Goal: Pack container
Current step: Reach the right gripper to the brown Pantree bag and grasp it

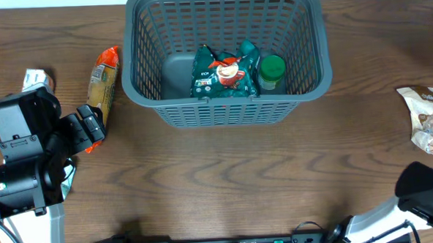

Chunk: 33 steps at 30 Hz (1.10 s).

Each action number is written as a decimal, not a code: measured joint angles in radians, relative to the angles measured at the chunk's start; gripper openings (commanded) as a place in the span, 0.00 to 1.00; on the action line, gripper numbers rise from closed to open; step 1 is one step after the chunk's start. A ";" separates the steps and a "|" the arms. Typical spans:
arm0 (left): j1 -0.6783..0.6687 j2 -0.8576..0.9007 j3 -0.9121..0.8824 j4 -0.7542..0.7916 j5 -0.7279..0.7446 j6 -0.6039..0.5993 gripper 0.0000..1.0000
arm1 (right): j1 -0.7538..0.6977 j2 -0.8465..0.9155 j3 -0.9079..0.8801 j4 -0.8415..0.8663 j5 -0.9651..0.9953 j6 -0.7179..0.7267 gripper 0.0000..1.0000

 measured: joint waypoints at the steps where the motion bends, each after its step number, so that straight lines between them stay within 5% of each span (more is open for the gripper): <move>1: 0.000 0.000 0.000 0.002 0.000 0.000 0.99 | -0.030 0.000 -0.015 0.005 -0.007 -0.030 0.99; 10: 0.000 0.000 0.000 0.014 0.000 0.002 0.99 | -0.211 0.001 -0.220 0.204 -0.169 -0.247 0.99; 24: 0.000 0.000 0.000 0.022 0.000 0.003 0.99 | -0.220 0.106 -0.708 0.763 -0.269 -0.481 0.99; 33: 0.000 0.000 0.000 0.022 0.000 0.003 0.99 | -0.217 0.178 -0.816 0.934 -0.275 -0.509 0.99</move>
